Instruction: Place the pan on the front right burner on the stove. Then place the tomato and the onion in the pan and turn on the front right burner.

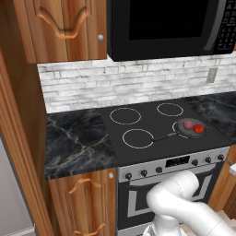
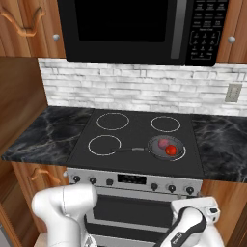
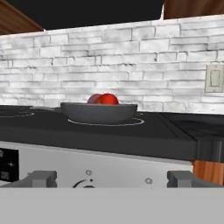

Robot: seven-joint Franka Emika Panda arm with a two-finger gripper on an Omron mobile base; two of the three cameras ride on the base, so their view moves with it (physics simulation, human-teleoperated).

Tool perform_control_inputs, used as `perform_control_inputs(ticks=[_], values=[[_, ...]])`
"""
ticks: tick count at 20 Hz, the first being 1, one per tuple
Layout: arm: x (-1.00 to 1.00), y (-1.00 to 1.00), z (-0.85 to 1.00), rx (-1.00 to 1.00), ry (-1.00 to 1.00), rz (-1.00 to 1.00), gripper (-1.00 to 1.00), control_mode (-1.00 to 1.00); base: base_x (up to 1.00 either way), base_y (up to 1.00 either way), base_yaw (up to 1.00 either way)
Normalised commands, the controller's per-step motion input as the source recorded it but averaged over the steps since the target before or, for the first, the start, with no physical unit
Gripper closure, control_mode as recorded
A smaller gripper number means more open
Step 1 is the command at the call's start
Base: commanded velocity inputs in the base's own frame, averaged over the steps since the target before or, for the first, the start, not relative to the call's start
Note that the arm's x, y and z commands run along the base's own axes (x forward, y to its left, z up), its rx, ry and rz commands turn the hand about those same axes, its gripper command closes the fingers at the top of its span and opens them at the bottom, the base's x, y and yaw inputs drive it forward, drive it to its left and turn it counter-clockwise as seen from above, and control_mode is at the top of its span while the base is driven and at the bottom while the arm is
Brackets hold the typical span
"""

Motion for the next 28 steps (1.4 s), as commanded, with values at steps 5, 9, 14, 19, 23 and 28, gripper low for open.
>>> perform_control_inputs(ticks=[5,9,14,19,23,28], values=[[0.12,0.07,-0.14,0.02,0.0,-0.05,-1.0,-1.0,0.0,0.0,0.0],[0.23,0.0,-0.18,0.02,0.0,-0.04,-1.0,-1.0,0.0,0.0,0.0],[0.15,0.0,-0.23,0.02,0.0,-0.03,-1.0,-1.0,0.0,0.0,0.0],[0.18,0.0,-0.26,0.03,0.0,0.0,-1.0,-1.0,0.0,0.0,0.0],[0.12,-0.04,-0.21,0.0,0.0,0.0,-1.0,-1.0,0.0,0.0,0.0],[0.12,-0.12,-0.09,0.0,0.0,0.0,-1.0,-1.0,0.0,0.0,0.0]])
